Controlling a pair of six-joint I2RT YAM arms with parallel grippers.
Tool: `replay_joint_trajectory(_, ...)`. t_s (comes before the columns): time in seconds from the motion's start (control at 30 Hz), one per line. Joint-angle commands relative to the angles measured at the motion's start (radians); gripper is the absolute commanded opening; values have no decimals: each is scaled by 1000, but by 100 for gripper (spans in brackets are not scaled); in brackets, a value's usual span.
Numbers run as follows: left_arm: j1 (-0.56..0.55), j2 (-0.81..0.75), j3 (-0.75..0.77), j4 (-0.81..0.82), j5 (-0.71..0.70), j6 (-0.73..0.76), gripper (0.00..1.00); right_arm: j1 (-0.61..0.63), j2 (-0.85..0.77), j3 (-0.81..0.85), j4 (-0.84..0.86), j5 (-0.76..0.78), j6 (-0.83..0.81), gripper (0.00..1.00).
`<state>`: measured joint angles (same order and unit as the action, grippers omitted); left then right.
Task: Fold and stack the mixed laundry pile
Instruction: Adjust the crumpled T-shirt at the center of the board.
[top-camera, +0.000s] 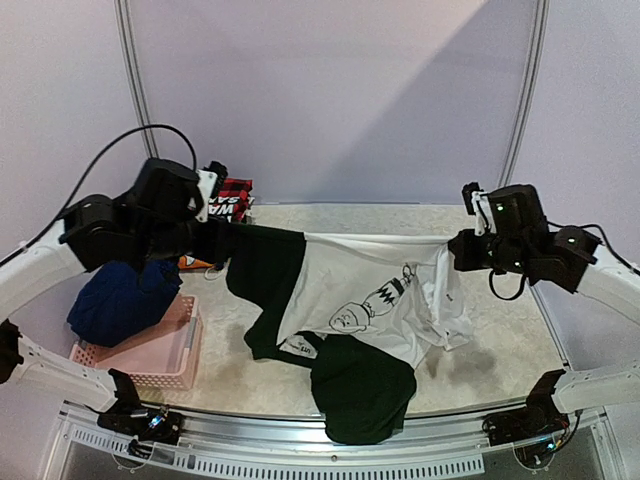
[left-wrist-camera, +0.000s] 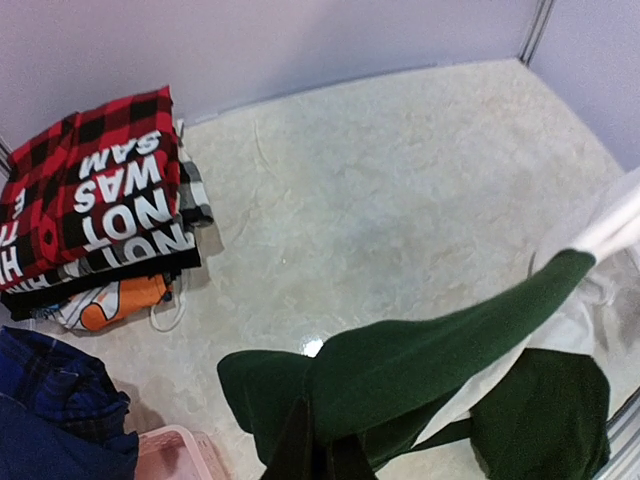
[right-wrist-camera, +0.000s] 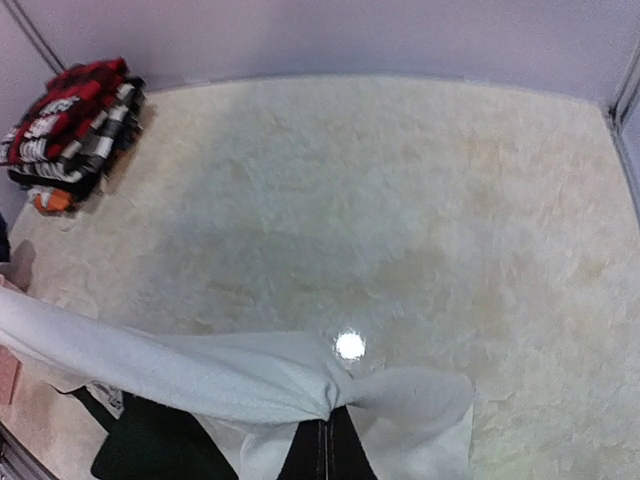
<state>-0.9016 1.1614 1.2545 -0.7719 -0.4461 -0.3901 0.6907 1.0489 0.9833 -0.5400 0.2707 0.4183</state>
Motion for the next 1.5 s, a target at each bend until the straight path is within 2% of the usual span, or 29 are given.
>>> replay_joint_trajectory(0.0,54,97,-41,35,63,14,0,-175,124,-76,148,-327,34,0)
replay_joint_trajectory(0.2,99,250,-52,114,159,22,0,-320,379,-65,272,-521,11,0)
replay_joint_trajectory(0.47,163,398,-41,159,191,31,0,-447,700,90,272,-628,-36,1)
replay_joint_trajectory(0.57,209,429,-47,172,185,25,0,-451,759,169,226,-581,-47,8)
replay_joint_trajectory(0.67,240,473,-46,188,197,24,0,-451,782,245,161,-504,-54,22)
replay_joint_trajectory(0.77,258,529,-42,201,213,24,0,-451,777,290,112,-447,-56,40)
replay_joint_trajectory(0.83,268,562,-42,211,220,23,0,-452,757,294,98,-427,-55,45)
replay_joint_trajectory(1.0,280,601,-49,236,242,21,0,-407,627,235,82,-387,-47,46)
replay_joint_trajectory(1.23,280,605,-61,259,263,15,0,-149,406,60,107,-295,-22,53)
replay_joint_trajectory(1.47,279,587,-97,292,295,6,0,45,353,-37,87,-123,56,65)
